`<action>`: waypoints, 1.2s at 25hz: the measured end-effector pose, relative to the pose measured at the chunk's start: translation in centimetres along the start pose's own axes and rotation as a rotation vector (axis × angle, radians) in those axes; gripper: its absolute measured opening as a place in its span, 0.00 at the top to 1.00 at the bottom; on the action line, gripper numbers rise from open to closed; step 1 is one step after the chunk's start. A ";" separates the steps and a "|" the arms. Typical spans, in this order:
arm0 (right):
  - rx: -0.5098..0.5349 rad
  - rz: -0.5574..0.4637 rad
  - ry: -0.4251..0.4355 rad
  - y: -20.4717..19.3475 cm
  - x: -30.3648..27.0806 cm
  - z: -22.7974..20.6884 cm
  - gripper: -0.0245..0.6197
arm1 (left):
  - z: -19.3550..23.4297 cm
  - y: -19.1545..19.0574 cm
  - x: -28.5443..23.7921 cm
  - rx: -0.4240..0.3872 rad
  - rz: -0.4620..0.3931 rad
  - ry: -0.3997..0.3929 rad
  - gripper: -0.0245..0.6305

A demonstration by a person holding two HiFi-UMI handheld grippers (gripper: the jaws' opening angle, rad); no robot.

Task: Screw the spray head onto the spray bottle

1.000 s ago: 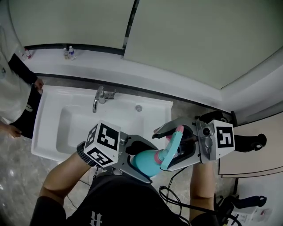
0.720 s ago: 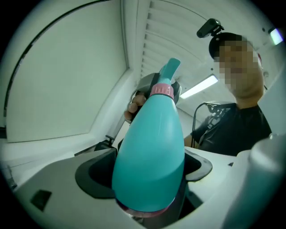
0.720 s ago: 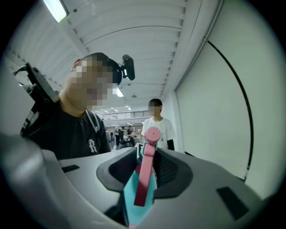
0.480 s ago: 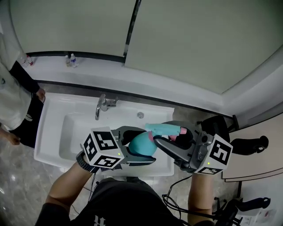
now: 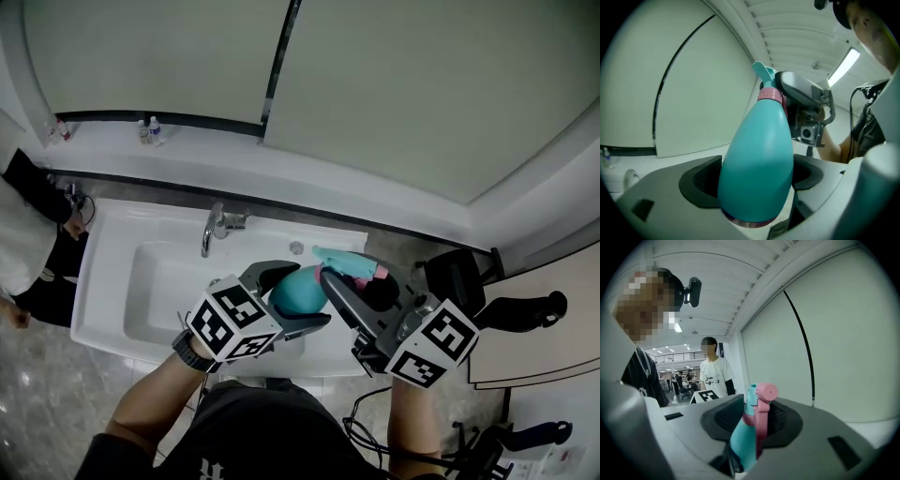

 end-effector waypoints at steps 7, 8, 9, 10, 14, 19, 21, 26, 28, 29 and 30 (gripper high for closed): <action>-0.020 -0.330 0.384 3.2 5.2 -0.7 0.67 | -3.1 0.7 1.7 0.089 0.037 -0.555 0.32; -0.035 -0.384 0.484 3.3 5.1 -0.8 0.66 | -3.7 0.6 2.1 0.077 0.062 -0.623 0.32; -0.044 -0.420 0.579 3.3 4.6 -0.5 0.64 | -4.3 0.4 2.3 0.062 0.090 -0.678 0.32; -0.047 -0.438 0.662 3.2 3.8 -0.1 0.61 | -4.8 0.2 2.5 0.048 0.116 -0.721 0.32; -0.057 -0.494 0.902 3.3 1.9 1.3 0.47 | -6.7 -0.6 1.9 0.028 0.184 -0.835 0.32; -0.051 -0.525 1.107 3.0 2.4 1.5 0.46 | -8.5 -1.3 0.2 0.042 0.267 -0.943 0.32; -0.045 -0.534 1.184 3.1 2.5 1.6 0.46 | -9.0 -1.4 -0.4 0.050 0.300 -0.984 0.32; 0.075 -0.535 1.267 2.8 2.8 2.0 0.46 | -8.8 -1.4 -1.4 0.073 0.329 -1.041 0.32; 0.087 -0.534 1.232 2.4 2.8 1.7 0.46 | -8.5 -1.5 -1.5 0.096 0.311 -1.058 0.32; 0.083 -0.530 1.215 2.4 2.8 1.6 0.47 | -8.4 -1.4 -1.5 0.102 0.301 -1.059 0.32; 0.081 -0.524 1.200 2.5 2.7 1.6 0.47 | -8.3 -1.3 -1.3 0.101 0.291 -1.052 0.32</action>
Point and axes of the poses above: the fingertips, and each gripper's own axes: x backward along the fingers, z to its left, y out of its top, the point moved 8 cm from there along x, backward along the fingers, and after that the axes turned 13 degrees about x, right-handed, at the moved point
